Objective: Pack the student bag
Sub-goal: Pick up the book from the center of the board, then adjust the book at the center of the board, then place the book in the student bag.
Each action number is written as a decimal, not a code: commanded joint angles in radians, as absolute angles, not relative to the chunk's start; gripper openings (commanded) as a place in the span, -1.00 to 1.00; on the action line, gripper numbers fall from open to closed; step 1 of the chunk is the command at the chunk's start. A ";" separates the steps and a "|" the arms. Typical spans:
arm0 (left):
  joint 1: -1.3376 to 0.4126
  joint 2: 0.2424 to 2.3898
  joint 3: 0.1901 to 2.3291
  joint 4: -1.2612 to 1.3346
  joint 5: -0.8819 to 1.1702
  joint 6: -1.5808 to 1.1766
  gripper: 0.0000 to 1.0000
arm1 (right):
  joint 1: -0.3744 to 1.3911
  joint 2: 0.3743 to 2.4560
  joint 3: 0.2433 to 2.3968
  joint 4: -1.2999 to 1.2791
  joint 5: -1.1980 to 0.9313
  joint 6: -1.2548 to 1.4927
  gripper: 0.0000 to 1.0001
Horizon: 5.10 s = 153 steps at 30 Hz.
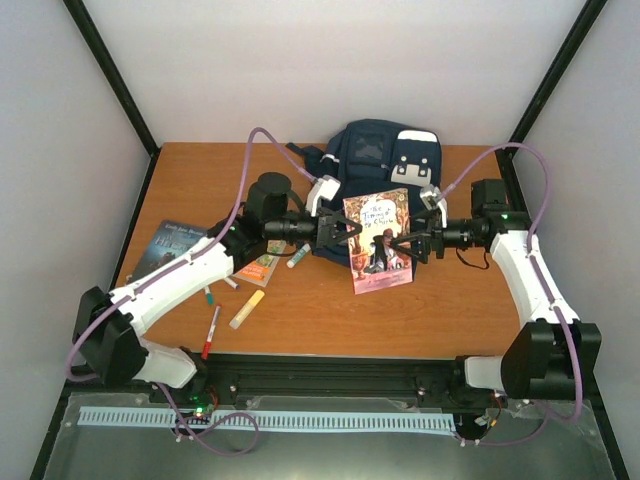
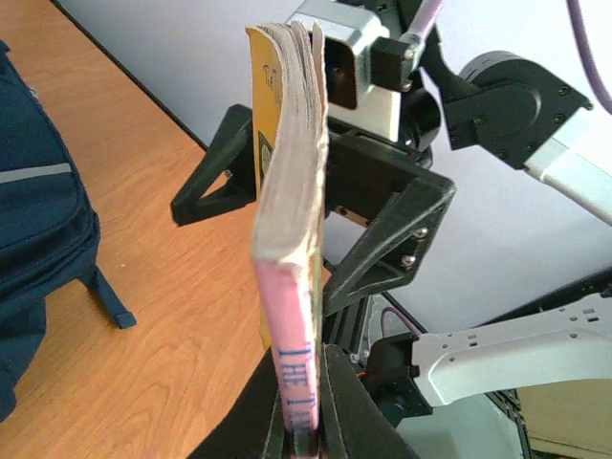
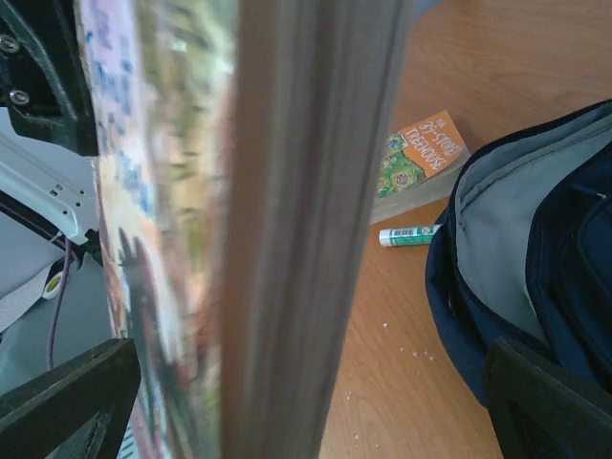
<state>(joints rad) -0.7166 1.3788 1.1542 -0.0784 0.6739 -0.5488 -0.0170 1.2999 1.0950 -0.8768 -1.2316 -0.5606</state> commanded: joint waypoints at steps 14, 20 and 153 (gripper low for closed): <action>-0.654 1.509 1.297 -0.099 0.703 -0.471 -0.98 | -0.015 1.449 1.181 -1.418 -1.506 -1.095 -0.30; -0.653 1.525 1.309 -0.111 0.697 -0.452 -0.95 | -0.015 1.363 1.123 -1.002 -1.442 -0.619 -0.93; -1.085 2.532 2.314 -0.760 0.002 0.102 -0.10 | -0.897 1.447 1.037 -1.094 -0.958 -0.830 -0.94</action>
<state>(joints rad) -1.0702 2.5149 2.2772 -0.7502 0.0910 0.1055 -0.8898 1.4738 1.0462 -1.0828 -0.9348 -0.8021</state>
